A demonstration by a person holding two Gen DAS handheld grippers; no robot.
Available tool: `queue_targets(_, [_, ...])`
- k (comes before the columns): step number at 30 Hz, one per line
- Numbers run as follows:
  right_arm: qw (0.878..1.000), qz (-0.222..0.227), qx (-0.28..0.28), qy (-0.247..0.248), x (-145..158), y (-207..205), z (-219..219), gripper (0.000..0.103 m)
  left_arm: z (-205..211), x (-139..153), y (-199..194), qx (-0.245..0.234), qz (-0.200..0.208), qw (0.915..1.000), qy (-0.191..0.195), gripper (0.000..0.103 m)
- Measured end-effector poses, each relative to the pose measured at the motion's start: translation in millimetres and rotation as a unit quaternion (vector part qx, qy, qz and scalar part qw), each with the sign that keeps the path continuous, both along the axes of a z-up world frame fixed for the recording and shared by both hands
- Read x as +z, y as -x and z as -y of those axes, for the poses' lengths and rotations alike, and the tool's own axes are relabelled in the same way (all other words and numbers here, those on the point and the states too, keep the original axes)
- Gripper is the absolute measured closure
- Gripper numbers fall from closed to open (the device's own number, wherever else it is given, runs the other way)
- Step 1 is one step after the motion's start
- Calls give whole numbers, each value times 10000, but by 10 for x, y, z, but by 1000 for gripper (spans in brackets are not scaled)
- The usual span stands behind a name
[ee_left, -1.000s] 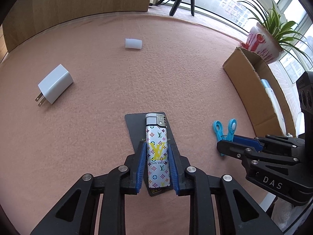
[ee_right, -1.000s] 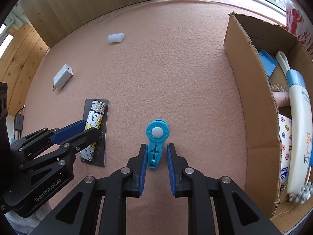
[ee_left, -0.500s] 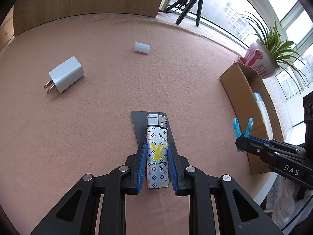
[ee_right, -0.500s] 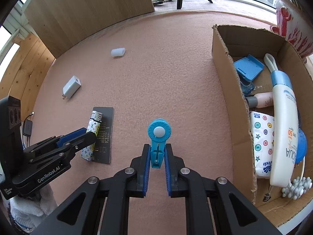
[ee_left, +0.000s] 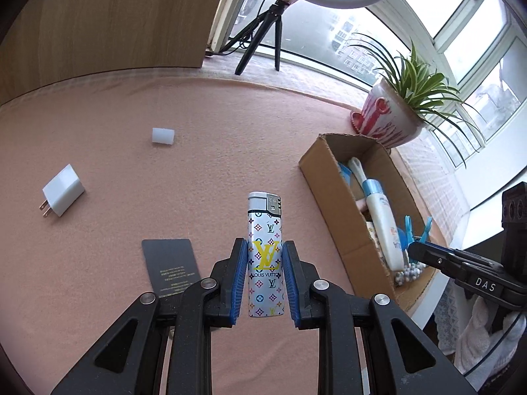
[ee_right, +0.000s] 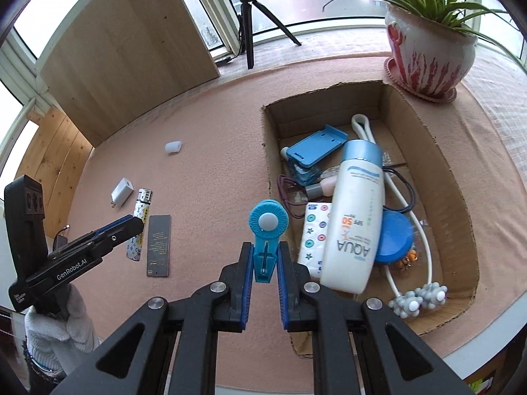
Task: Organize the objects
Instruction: 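Carry the lighter and blue clip into the box and release both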
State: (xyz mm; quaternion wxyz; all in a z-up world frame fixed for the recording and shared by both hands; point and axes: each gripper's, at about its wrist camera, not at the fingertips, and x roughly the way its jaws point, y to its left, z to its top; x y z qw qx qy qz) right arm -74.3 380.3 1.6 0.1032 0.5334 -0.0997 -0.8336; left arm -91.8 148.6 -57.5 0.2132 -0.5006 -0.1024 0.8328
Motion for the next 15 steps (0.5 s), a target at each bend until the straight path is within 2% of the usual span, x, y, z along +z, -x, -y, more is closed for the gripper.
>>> queue_targets(7, [9991, -83, -388, -177, 34, -39, -476, 91, -671, 180, -59, -552, -136, 9983, -143, 79])
queue_targets(15, [9983, -10, -536, -218, -47, -76, -799, 91, -1375, 207, -103, -1016, -202, 9945, -181, 79])
